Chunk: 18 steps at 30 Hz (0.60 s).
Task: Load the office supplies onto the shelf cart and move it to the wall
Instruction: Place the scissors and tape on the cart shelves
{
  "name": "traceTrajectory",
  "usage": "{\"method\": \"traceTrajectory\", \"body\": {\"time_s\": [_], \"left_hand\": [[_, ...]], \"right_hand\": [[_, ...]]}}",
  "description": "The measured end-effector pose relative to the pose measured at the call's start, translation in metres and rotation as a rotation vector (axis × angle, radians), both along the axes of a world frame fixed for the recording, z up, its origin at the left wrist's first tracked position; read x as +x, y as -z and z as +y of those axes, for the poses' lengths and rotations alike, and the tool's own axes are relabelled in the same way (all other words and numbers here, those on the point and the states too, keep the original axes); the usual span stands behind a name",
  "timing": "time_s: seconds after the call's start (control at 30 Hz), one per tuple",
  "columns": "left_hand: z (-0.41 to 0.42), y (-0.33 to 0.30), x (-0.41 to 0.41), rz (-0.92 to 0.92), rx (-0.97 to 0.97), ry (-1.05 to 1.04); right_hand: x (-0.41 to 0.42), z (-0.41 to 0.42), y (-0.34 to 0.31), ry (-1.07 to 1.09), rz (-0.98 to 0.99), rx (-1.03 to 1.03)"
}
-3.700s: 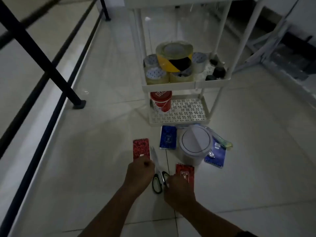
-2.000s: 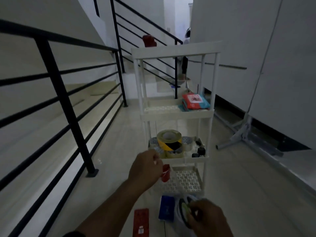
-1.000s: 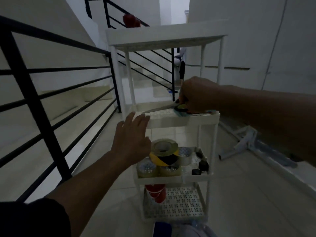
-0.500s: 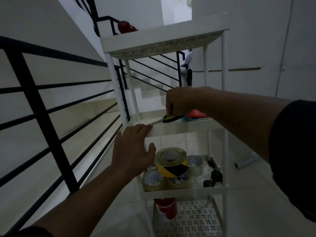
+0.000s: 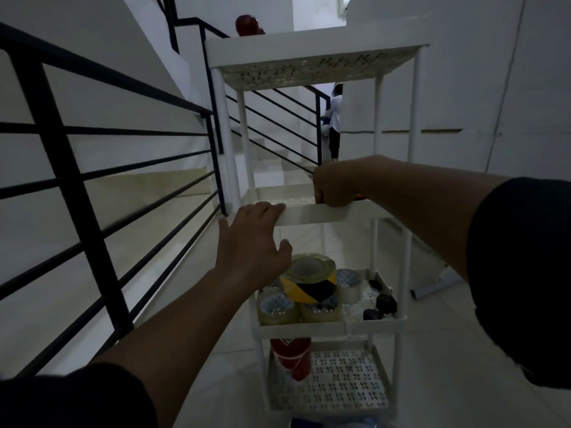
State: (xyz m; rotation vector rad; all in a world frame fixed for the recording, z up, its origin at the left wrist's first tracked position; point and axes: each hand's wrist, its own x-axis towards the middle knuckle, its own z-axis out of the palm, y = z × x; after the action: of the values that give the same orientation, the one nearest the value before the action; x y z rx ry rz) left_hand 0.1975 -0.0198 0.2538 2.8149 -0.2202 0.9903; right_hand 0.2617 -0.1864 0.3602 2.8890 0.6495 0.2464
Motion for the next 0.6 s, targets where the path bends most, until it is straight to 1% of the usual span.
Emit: {"method": "traceTrajectory", "body": {"time_s": [0.1,0.23,0.3,0.37,0.4,0.47,0.6], "left_hand": [[-0.001,0.001,0.001,0.037,0.014,-0.02],[-0.007,0.01,-0.003,0.091,0.054,-0.082],[-0.014,0.018,-0.011,0.022,0.052,-0.105],[-0.024,0.034,-0.026,-0.077,0.019,-0.088],[-0.029,0.046,-0.034,-0.091,-0.013,-0.066],[-0.039,0.075,-0.05,-0.059,-0.08,-0.001],[-0.053,0.137,-0.084,-0.029,-0.161,0.088]], "right_hand": [[-0.009,-0.002,0.012,-0.069,-0.094,0.042],[-0.029,-0.015,0.036,-0.15,-0.231,0.294],[-0.042,-0.021,0.051,-0.166,-0.296,0.397],[-0.055,-0.026,0.069,-0.193,-0.39,0.483],[-0.062,-0.029,0.079,-0.196,-0.428,0.522],[-0.077,-0.036,0.102,-0.186,-0.435,0.6],[-0.109,-0.049,0.153,-0.161,-0.292,0.661]]}}
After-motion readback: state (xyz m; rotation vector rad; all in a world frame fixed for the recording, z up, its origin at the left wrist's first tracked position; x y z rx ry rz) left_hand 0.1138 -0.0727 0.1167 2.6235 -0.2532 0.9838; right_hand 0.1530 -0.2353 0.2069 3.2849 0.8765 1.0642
